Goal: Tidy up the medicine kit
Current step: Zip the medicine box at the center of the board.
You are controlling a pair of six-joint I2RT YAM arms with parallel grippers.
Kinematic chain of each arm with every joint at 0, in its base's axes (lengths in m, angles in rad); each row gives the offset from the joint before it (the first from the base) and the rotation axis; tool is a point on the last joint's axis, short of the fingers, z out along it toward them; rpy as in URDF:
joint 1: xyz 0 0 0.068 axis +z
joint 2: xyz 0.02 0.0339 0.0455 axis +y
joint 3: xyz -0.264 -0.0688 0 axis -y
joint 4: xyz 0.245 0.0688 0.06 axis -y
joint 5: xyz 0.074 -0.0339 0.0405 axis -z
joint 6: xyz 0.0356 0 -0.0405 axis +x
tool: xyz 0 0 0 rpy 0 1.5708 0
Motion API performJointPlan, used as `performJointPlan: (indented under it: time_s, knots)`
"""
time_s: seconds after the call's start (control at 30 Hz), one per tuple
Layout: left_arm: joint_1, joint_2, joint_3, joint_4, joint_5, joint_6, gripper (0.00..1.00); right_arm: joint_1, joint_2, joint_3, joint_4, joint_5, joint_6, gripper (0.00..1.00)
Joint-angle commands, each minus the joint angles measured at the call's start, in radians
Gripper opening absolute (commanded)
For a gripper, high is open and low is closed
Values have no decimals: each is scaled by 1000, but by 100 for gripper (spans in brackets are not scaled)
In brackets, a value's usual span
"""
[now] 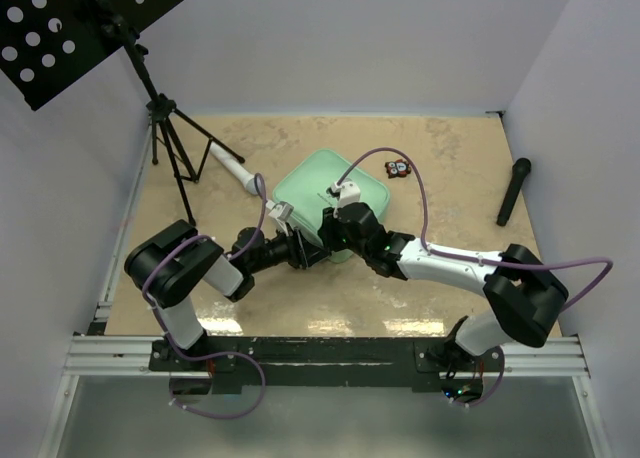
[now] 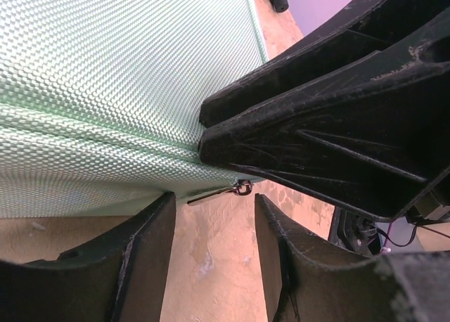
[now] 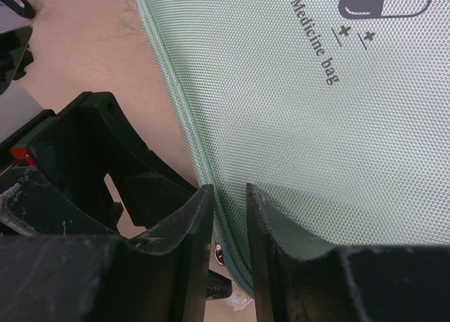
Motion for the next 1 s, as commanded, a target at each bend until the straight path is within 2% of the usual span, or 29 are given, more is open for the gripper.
performJointPlan:
  time_s: [0.0, 0.3, 0.77, 0.97]
  knots:
    - [-28, 4, 46, 630, 17, 16, 51, 21, 49, -39, -89, -131, 54, 29]
    - [-34, 6, 63, 630, 11, 3, 43, 21, 45, -45, -84, -132, 66, 29]
    - [-57, -33, 69, 629, 8, -3, 50, 19, 45, -47, -80, -132, 74, 29]
    - [-62, -34, 78, 630, 17, -4, 40, 19, 45, -47, -80, -132, 75, 29]
